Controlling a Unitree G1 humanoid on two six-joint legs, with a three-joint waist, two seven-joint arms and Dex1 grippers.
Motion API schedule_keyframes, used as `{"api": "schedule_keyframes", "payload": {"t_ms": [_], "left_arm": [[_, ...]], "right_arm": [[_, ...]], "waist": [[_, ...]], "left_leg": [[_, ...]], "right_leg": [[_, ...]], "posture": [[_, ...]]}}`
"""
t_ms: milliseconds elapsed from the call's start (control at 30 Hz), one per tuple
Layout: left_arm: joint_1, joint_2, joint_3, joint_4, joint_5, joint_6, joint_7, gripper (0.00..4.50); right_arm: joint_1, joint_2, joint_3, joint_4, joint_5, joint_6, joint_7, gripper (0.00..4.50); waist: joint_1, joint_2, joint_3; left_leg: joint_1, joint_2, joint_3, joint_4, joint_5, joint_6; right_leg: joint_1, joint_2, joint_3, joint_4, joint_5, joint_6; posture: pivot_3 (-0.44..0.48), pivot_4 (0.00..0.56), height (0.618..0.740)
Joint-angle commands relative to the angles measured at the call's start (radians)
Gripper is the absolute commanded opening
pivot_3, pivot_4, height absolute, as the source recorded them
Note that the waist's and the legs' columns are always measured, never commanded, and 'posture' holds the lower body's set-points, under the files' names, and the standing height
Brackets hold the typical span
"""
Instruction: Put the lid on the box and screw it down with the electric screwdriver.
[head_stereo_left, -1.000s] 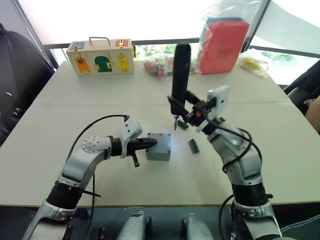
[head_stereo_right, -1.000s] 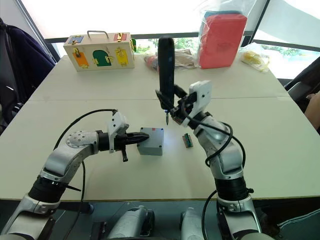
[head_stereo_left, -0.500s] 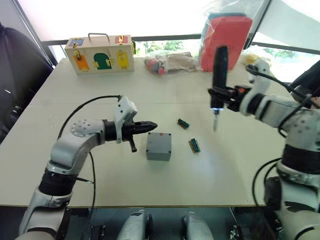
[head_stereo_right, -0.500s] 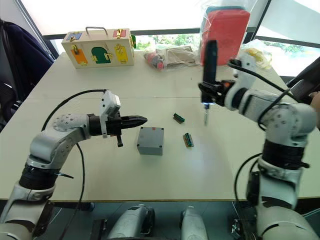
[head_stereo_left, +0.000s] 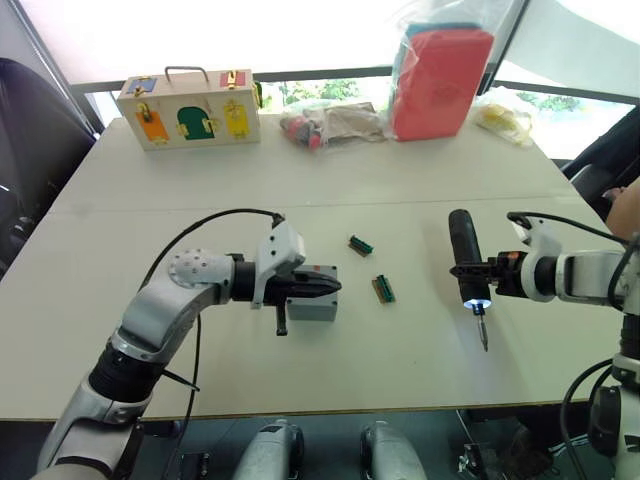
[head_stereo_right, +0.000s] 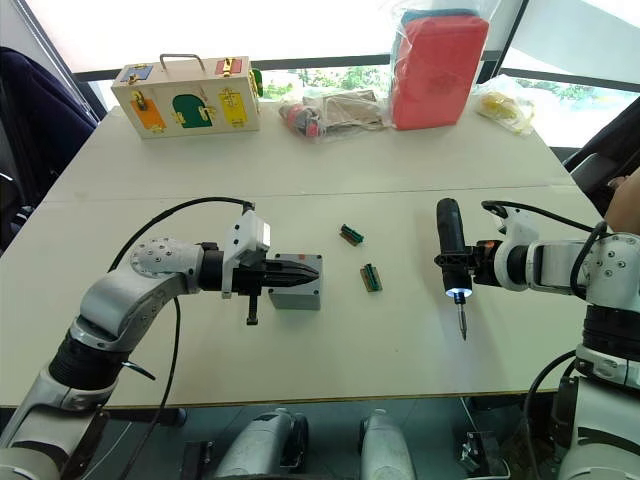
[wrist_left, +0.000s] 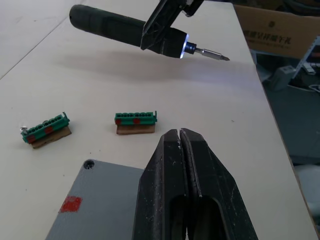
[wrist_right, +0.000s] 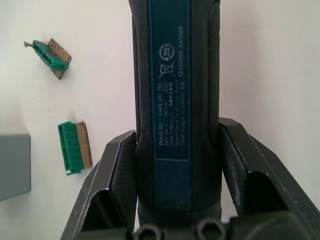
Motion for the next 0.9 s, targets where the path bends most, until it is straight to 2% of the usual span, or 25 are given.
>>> {"api": "schedule_keyframes", "payload": {"t_ms": [33,133,300,367,433,467,533,633,733,833,900], "left_arm": [[0.011,0.004,0.007,-0.014,0.006,-0.020,0.006,0.00],[0.023,0.010,0.006,-0.004,0.017,-0.026,0.007,0.00],[0.028,0.007,0.012,0.001,0.021,-0.026,0.010,0.00],[0.031,0.012,0.007,0.004,0.029,-0.030,0.010,0.00],[0.035,0.020,0.003,0.006,0.039,-0.036,0.010,0.00],[0.038,0.022,0.007,0.008,0.039,-0.035,0.011,0.00],[0.040,0.031,0.021,0.013,0.038,-0.033,0.014,0.00],[0.041,0.046,0.058,0.023,0.020,-0.014,0.018,0.00],[0.019,0.070,0.170,0.052,-0.052,0.037,0.029,0.00],[-0.012,0.112,0.301,0.102,-0.129,0.092,0.030,0.00],[-0.022,0.158,0.342,0.135,-0.145,0.110,0.012,0.00]], "right_arm": [[-0.006,-0.041,0.018,-0.023,0.018,0.007,0.007,1.94],[0.010,-0.049,0.074,-0.059,-0.020,0.007,0.029,1.94],[0.022,-0.039,0.097,-0.054,-0.043,0.007,0.051,1.94],[0.018,-0.030,0.094,-0.041,-0.058,0.007,0.046,2.90],[0.021,-0.026,0.095,-0.040,-0.056,0.007,0.054,3.45],[0.025,-0.028,0.100,-0.050,-0.059,0.007,0.059,3.97],[0.025,-0.028,0.100,-0.068,-0.072,0.007,0.062,4.45],[0.014,-0.032,0.097,-0.099,-0.106,-0.018,0.071,4.45],[-0.036,-0.055,0.081,-0.132,-0.124,-0.114,0.134,4.45],[-0.113,-0.028,0.003,-0.156,-0.042,-0.086,0.210,4.45],[-0.135,-0.006,-0.031,-0.179,-0.016,-0.089,0.233,4.45]], "waist": [[-0.001,0.000,0.000],[-0.001,0.000,0.001],[0.001,0.000,0.001],[0.000,0.000,0.001],[0.000,-0.001,0.001],[0.000,-0.001,0.001],[0.001,-0.001,0.001],[0.004,-0.001,0.001],[0.001,0.000,0.002],[-0.004,0.000,0.004],[-0.004,0.000,0.004]], "left_leg": [[-0.001,0.000,0.000,0.001,0.000,0.000],[-0.001,0.000,0.000,0.003,-0.001,0.001],[-0.001,0.000,0.000,0.004,-0.001,0.002],[-0.002,0.000,0.000,0.004,-0.001,0.002],[-0.001,0.000,0.000,0.004,-0.001,0.002],[-0.001,0.000,0.000,0.004,-0.001,0.002],[-0.001,0.000,-0.001,0.005,-0.001,0.002],[-0.001,0.000,-0.001,0.005,-0.001,0.002],[-0.001,0.000,-0.001,0.005,-0.001,0.002],[-0.002,0.000,-0.001,0.005,-0.001,0.002],[-0.002,0.000,-0.001,0.005,-0.001,0.002]], "right_leg": [[0.000,0.000,0.000,0.000,0.000,0.000],[0.000,0.000,0.000,0.001,0.000,0.000],[0.000,0.000,-0.001,0.001,0.000,0.000],[0.000,0.000,-0.001,0.001,0.000,0.000],[0.000,0.000,-0.001,0.001,0.000,0.000],[0.001,0.000,-0.001,0.001,0.000,0.000],[0.001,0.000,-0.001,0.001,0.000,0.000],[0.001,0.000,-0.001,0.001,0.000,0.000],[0.001,0.000,-0.001,0.001,0.000,0.000],[-0.001,0.001,-0.002,0.002,0.000,0.001],[-0.002,0.002,-0.002,0.003,0.000,0.001]], "posture": [[0.000,0.150,0.740],[0.000,0.150,0.740],[0.000,0.150,0.740],[0.000,0.150,0.740],[0.000,0.150,0.740],[0.000,0.150,0.740],[0.000,0.150,0.740],[0.000,0.150,0.740],[0.000,0.150,0.740],[0.000,0.150,0.740],[0.000,0.150,0.740]]}}
